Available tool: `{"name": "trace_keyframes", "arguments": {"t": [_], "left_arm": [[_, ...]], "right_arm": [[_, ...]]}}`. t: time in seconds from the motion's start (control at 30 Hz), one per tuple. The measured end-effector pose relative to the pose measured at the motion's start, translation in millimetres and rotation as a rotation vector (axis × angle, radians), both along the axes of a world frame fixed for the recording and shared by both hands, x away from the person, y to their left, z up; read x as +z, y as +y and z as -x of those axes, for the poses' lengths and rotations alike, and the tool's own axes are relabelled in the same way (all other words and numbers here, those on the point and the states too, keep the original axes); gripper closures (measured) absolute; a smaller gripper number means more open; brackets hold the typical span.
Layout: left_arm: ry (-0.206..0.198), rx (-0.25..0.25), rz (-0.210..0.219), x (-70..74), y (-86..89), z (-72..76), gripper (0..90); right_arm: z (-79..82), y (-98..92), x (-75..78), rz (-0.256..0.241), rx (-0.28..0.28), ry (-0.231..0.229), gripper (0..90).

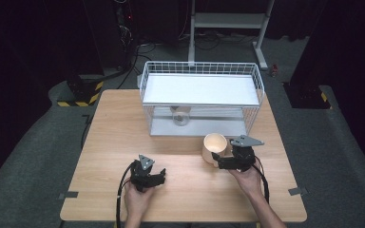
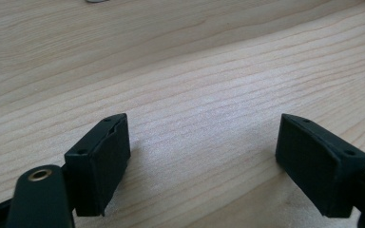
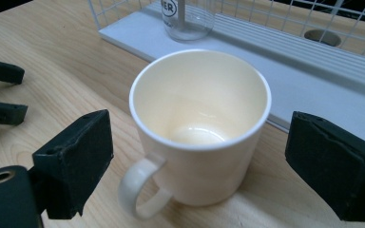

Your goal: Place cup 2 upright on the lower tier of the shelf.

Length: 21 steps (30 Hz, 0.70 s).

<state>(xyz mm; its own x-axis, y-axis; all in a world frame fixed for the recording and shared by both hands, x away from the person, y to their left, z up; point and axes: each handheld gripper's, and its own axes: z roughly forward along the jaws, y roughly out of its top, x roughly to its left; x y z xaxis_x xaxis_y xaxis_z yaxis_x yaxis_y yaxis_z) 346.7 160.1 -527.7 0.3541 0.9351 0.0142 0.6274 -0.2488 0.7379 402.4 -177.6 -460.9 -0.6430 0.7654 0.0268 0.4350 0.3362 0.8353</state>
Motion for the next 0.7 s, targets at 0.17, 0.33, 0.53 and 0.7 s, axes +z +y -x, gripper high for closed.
{"name": "trace_keyframes", "arguments": {"t": [0.17,0.33,0.53,0.7], "left_arm": [[0.0,0.0,0.001,0.0,0.0,0.0,19.2],[0.0,0.0,0.0,0.0,0.0,0.0,19.2],[0.0,0.0,0.0,0.0,0.1,0.0,19.2],[0.001,0.0,0.0,0.0,0.1,0.0,19.2]], "right_arm": [[-6.3,8.1,-1.4,0.015,0.001,0.012,8.7],[-10.6,14.0,-3.2,0.037,-0.01,0.011,8.5],[-15.1,16.6,-7.1,0.051,-0.022,0.021,8.6],[-19.1,18.7,-11.8,0.063,-0.013,0.041,8.8]]}}
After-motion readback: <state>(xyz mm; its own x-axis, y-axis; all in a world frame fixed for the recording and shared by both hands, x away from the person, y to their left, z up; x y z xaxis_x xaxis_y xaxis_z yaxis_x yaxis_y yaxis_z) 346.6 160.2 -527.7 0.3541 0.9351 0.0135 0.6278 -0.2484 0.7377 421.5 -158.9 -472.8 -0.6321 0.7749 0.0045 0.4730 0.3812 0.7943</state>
